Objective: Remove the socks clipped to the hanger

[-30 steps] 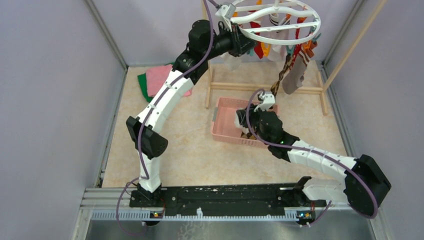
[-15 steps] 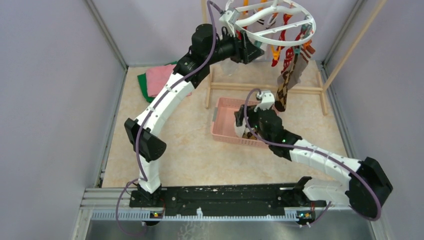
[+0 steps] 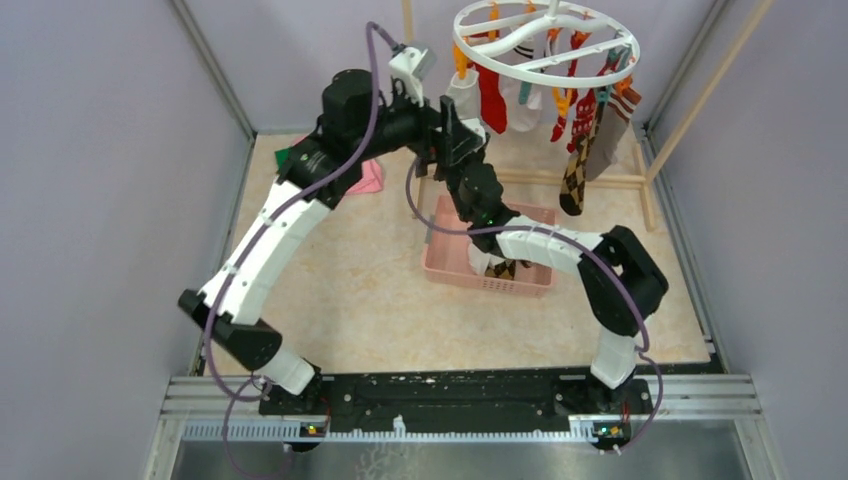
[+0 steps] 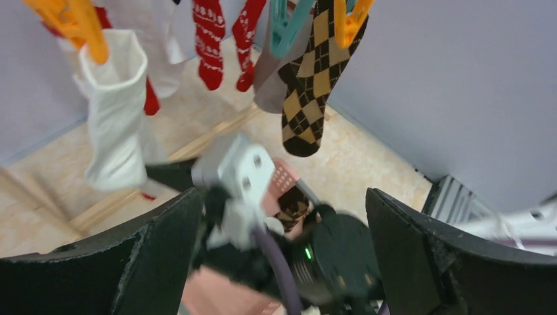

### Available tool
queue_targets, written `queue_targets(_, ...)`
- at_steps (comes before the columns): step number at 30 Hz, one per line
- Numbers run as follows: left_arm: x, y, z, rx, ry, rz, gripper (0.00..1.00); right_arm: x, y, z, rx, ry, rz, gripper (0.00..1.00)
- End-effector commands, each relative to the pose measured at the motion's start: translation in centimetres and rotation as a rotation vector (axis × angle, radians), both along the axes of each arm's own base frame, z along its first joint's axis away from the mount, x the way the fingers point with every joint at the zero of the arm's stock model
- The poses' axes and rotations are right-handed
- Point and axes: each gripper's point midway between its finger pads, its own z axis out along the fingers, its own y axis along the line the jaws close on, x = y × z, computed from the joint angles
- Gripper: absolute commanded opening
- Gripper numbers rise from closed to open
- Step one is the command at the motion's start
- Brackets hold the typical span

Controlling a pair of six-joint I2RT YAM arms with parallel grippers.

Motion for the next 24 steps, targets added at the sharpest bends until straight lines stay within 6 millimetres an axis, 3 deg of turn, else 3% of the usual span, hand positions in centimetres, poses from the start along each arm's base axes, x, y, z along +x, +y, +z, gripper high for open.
queue_targets(1, -3.0, 5.2, 0.3, 0.109, -0.081, 0.072, 0.99, 3.4, -1.5, 6.3, 0.096, -0.180, -0.130, 0.85)
queue_targets(5, -2.8, 8.8, 1.4, 0.117, -0.115, 0.188, 0.99, 5.8, -1.6, 7.3, 0.098, -0.211, -0.219, 0.53)
queue_targets(8, -2.4, 10.1, 1.7, 0.126, -0.134, 0.230, 0.99, 6.0, -2.0, 8.4, 0.117, -0.233, -0.237, 0.21)
queue_targets(11, -1.7, 10.6, 1.4, 0.138, -0.136, 0.257, 0.99, 5.3, -2.4, 9.2, 0.129, -0.238, -0.225, 0.00)
queue_targets(24, 0.5, 10.9, 1.0, 0.138, -0.141, 0.292, 0.99, -0.3, -6.6, 9.5, 0.181, -0.218, -0.159, 0.00)
